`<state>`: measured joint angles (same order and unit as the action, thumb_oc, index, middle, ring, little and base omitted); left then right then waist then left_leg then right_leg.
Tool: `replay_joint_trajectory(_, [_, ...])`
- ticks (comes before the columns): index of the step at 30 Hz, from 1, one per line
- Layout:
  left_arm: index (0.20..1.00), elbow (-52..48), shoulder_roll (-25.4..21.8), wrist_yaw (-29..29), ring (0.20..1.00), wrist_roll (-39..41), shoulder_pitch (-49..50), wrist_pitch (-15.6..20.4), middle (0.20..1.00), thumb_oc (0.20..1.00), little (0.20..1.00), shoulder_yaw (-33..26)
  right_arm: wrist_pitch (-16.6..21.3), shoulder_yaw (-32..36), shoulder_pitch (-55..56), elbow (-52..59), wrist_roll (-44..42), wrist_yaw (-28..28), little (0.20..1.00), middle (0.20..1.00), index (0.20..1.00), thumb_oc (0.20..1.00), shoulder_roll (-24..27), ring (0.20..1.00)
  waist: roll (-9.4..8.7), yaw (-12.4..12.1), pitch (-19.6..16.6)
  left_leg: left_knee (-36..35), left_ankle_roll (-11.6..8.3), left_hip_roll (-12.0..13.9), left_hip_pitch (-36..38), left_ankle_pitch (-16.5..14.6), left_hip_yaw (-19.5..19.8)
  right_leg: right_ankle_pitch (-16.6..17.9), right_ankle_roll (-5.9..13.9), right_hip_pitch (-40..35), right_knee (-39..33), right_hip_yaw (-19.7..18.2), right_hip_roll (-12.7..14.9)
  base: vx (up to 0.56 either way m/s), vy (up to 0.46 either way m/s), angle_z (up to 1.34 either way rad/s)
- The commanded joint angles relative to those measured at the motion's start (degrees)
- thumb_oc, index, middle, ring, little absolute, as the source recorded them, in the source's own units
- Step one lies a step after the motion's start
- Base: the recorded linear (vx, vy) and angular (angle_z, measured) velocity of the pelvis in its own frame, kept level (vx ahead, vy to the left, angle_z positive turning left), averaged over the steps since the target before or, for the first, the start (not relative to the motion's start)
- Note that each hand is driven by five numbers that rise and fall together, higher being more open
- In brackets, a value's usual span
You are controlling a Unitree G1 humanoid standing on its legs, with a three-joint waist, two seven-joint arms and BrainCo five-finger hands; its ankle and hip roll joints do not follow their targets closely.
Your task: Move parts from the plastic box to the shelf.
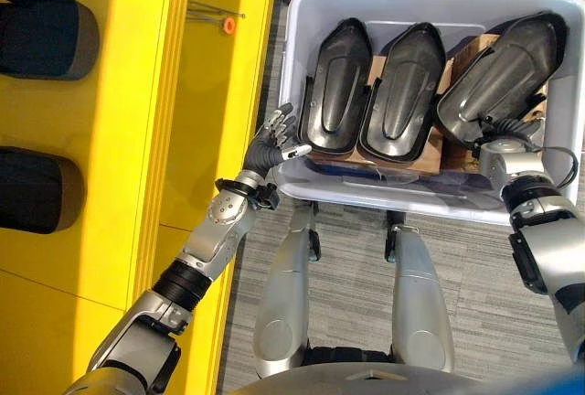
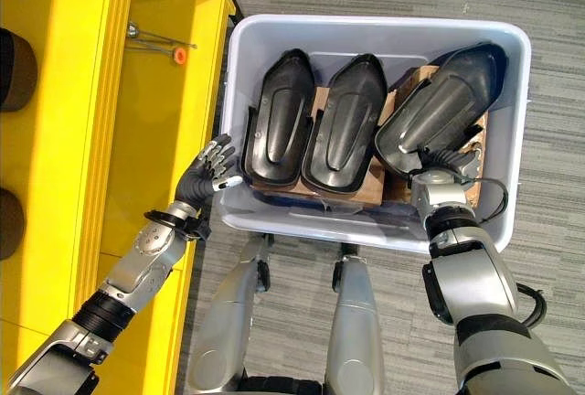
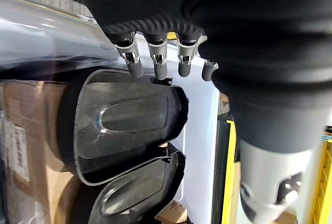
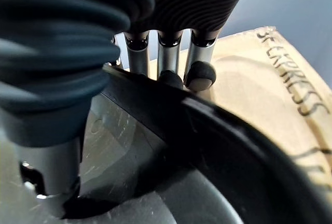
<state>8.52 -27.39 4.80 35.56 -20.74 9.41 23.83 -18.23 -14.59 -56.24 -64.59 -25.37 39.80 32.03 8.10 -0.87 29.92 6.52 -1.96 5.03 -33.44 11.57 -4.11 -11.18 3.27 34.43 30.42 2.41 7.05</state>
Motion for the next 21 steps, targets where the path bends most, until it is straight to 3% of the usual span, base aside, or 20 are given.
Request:
replay_joint_trajectory(1, [1.0, -3.7, -0.3, -0.6, 1.0, 1.9, -0.9, 2.7, 1.0, 1.0, 1.0, 0.6, -5.2, -1.2, 1.4, -3.6, -1.6, -7.1, 1.0, 1.0, 1.0, 1.0, -2.9, 1.0, 2.33, -2.7, -0.1, 5.8, 2.56, -5.9, 0.0, -10.9, -1.0, 1.2, -1.13, 1.1, 0.4, 2.3, -2.7, 0.02, 0.03, 0.01])
replay_joint_trajectory(3, [1.0, -3.8, -0.4, -0.2, 1.0, 2.0, -0.8, 2.9, 1.0, 1.0, 1.0, 0.8, -5.5, -1.4, 1.1, -4.3, -2.4, -7.6, 1.0, 1.0, 1.0, 1.0, -2.8, 1.0, 2.37, -2.9, -0.1, 6.0, 2.63, -5.9, -0.5, -10.9, -1.0, 1.3, -1.13, 1.6, 0.5, 2.4, -2.7, 0.01, 0.024, 0.03])
replay_joint_trajectory(5, [1.0, -4.0, -0.4, 0.1, 1.0, 2.1, -0.2, 3.1, 1.0, 1.0, 1.0, 1.1, -5.2, -1.6, 1.4, -5.2, -4.0, -8.5, 0.834, 0.834, 0.834, 0.834, -2.8, 0.834, 2.16, -3.0, -0.1, 6.5, 2.42, -6.4, 0.1, -12.4, -0.7, -0.2, -0.77, 0.9, 1.2, 2.1, -2.3, 0.08, 0.025, 0.04])
replay_joint_trajectory(6, [1.0, -4.3, -0.5, 0.3, 1.0, 2.1, 0.0, 3.3, 1.0, 1.0, 1.0, 1.2, -5.0, -1.6, 1.1, -5.9, -4.1, -10.2, 0.2, 0.2, 0.2, 0.2, -2.5, 0.2, 2.27, -3.2, -0.1, 6.7, 2.53, -6.6, -0.5, -12.4, -0.5, -0.3, -0.8, 1.4, 1.4, 2.3, -2.3, 0.08, 0.025, 0.05])
replay_joint_trajectory(14, [1.0, -5.1, -0.9, 0.7, 1.0, 2.3, 0.3, 3.5, 1.0, 1.0, 1.0, 1.6, -3.1, -0.6, 0.4, -8.6, -5.5, -10.0, 0.2, 0.2, 0.2, 0.2, -1.6, 0.2, 2.86, -3.8, -0.1, 8.2, 2.73, -6.9, -2.1, -12.7, -0.4, -0.7, -0.84, 3.1, 3.0, 2.7, -1.8, 0.0, 0.002, 0.03])
replay_joint_trajectory(18, [1.0, -5.2, -0.9, 0.7, 1.0, 2.1, 0.6, 3.9, 1.0, 1.0, 1.0, 2.1, -0.9, 0.3, 0.7, -9.3, -2.7, -8.2, 0.2, 0.2, 0.2, 0.2, -1.0, 0.2, 3.08, -3.7, -0.1, 8.3, 2.79, -6.9, -2.3, -12.8, -0.5, -0.5, -0.8, 3.3, 2.9, 2.8, -1.7, 0.0, -0.001, 0.04])
replay_joint_trajectory(21, [1.0, -5.1, -0.7, 0.7, 1.0, 2.3, 1.1, 5.0, 1.0, 1.0, 1.0, 2.7, 2.3, -0.3, 1.0, -9.2, 4.0, -6.9, 0.2, 0.2, 0.2, 0.2, -0.5, 0.2, 3.29, -3.6, -0.1, 8.2, 2.77, -6.9, -2.2, -12.8, -0.6, -0.3, -0.72, 3.3, 2.7, 2.8, -1.7, -0.03, 0.002, 0.0])
